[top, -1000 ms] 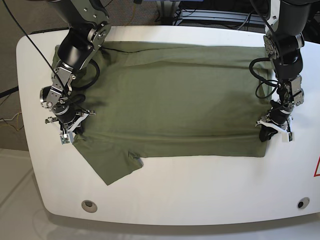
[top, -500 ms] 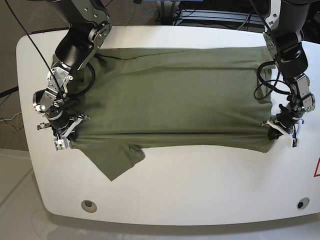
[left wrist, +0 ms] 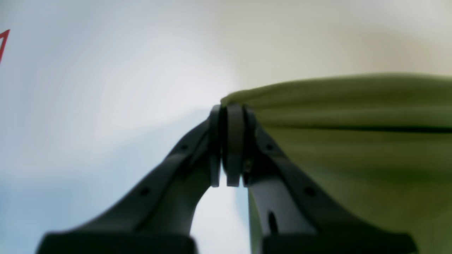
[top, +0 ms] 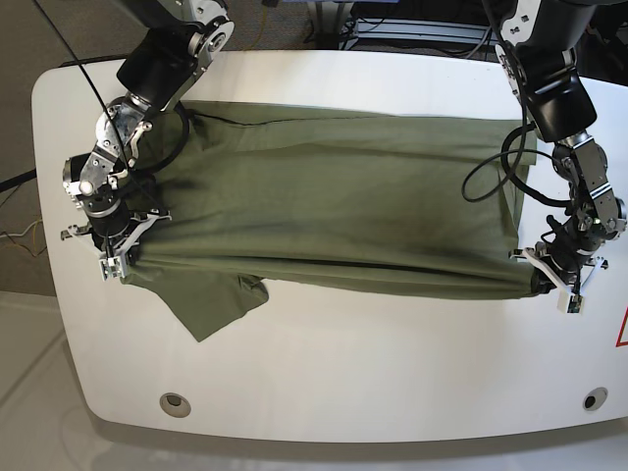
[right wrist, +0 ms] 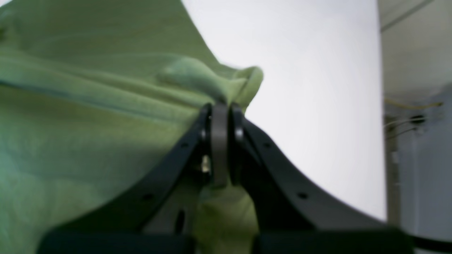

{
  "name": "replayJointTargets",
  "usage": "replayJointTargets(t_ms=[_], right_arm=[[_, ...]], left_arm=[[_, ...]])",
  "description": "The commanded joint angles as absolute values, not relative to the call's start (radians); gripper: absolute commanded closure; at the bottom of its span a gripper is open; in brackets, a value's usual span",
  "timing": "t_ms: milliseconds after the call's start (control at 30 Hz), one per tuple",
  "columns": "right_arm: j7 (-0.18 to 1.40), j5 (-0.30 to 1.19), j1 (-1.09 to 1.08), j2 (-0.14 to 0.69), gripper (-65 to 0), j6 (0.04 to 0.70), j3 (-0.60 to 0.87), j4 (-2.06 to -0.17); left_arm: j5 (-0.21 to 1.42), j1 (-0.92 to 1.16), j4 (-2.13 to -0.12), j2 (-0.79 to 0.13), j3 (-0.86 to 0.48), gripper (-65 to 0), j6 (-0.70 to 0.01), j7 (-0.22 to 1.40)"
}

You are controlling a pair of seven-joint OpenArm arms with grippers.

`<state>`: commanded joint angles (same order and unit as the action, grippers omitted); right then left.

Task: Fold the T-shirt properly
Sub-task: 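Lift the shirt side with both grippers and fold it over the folded edge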

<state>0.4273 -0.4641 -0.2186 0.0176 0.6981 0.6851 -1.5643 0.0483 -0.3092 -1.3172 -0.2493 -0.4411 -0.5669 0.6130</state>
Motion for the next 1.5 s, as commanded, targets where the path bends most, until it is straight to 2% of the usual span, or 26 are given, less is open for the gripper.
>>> replayJointTargets(t_ms=[300,533,900,1333,1500], right_arm=[[0.429,-0.463,-0.124,0.013,0.0,0.698,0.685,-1.69],[0.429,-0.464,-0.044,0.013,0.0,0.698,0.687,-1.779],[0.429,-0.464,0.074,0.013,0.0,0.698,0.69,-1.857],[0.429,-0.463,0.177,0.012,0.0,0.698,0.713,-1.873],[0.429,-0.464,0.183,-0.018,0.0,0.698,0.757,-1.867]], left_arm=[[0.045,-0.216,-1.524,-0.2,-0.438,-0.9,-0.567,0.723],[0.044,-0.154,-1.618,-0.199,-0.438,-0.9,-0.567,0.759],[0.044,-0.087,-1.771,-0.209,-0.44,-0.9,-0.567,0.926],[0.044,-0.016,-1.788,-0.231,-0.446,-0.9,-0.567,0.946],[0.044,0.012,-1.788,-0.231,-0.446,-0.9,-0.567,0.944]])
